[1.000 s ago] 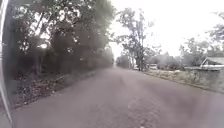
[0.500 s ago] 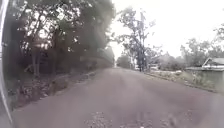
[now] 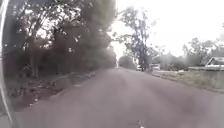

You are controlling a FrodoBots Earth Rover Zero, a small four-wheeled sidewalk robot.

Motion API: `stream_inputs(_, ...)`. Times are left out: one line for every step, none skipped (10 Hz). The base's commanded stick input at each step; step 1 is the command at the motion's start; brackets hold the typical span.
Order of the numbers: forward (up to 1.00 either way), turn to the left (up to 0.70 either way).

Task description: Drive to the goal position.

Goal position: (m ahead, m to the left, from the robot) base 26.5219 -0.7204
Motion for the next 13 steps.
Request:
stream_inputs(0.7, 0.01)
stream_inputs(0.7, 0.01)
stream_inputs(0.7, 0.01)
stream_inputs(0.7, 0.01)
stream_inputs(0.7, 0.01)
stream_inputs(0.7, 0.01)
stream_inputs(0.7, 0.01)
stream_inputs(0.7, 0.01)
stream_inputs(0.7, 0.01)
stream_inputs(0.7, 0.01)
stream_inputs(0.7, 0.01)
stream_inputs(0.7, 0.01)
stream_inputs(0.7, 0.01)
